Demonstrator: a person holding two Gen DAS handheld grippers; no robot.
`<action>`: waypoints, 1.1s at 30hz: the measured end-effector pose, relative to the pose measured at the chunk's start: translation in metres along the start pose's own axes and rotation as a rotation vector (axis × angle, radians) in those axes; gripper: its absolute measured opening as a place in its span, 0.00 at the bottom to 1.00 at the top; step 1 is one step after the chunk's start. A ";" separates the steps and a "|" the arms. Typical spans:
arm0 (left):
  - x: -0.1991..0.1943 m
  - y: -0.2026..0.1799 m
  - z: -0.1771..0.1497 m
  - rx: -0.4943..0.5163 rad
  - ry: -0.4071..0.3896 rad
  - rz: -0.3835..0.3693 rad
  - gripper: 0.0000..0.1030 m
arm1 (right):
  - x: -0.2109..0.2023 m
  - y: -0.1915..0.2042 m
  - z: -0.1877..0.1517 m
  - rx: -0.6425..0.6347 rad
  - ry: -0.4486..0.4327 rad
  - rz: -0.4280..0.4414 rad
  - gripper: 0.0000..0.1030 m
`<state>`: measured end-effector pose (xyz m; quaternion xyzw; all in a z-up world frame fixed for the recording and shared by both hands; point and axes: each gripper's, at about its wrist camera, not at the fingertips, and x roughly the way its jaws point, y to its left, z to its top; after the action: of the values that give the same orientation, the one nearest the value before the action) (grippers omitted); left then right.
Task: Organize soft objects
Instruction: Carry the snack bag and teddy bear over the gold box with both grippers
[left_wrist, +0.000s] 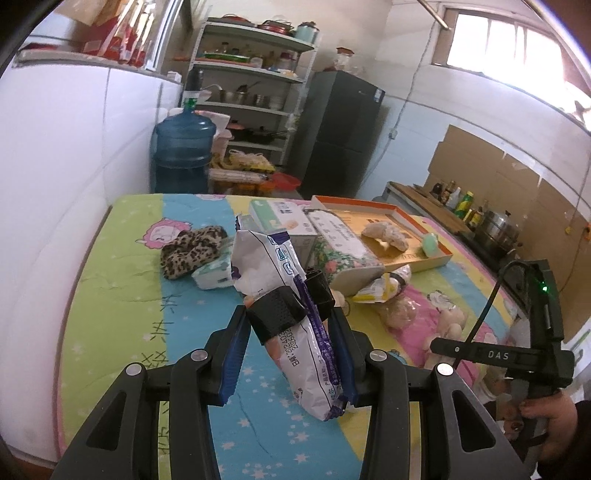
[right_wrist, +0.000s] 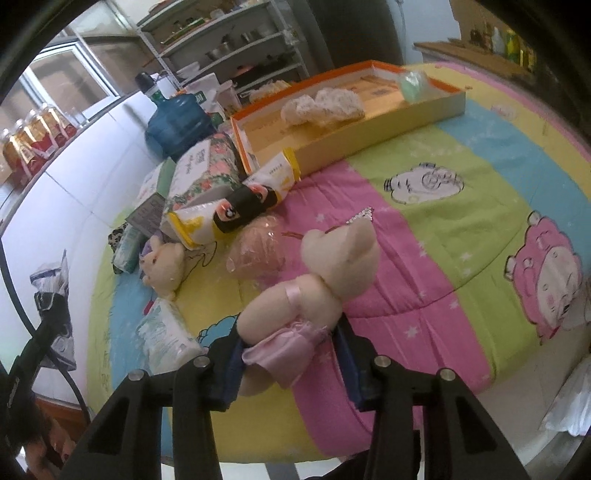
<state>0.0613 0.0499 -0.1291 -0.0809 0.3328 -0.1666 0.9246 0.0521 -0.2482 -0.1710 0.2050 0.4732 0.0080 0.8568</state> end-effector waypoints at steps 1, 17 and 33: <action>0.000 -0.002 0.001 0.005 -0.002 -0.004 0.43 | -0.003 0.000 0.000 -0.008 -0.007 -0.003 0.44; -0.008 -0.043 0.024 0.040 -0.025 -0.045 0.43 | -0.067 0.029 0.010 -0.229 -0.194 -0.062 0.44; 0.021 -0.091 0.053 0.071 -0.007 -0.117 0.43 | -0.094 0.012 0.041 -0.254 -0.273 -0.112 0.44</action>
<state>0.0876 -0.0410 -0.0774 -0.0681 0.3183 -0.2320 0.9166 0.0358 -0.2712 -0.0716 0.0676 0.3584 -0.0081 0.9311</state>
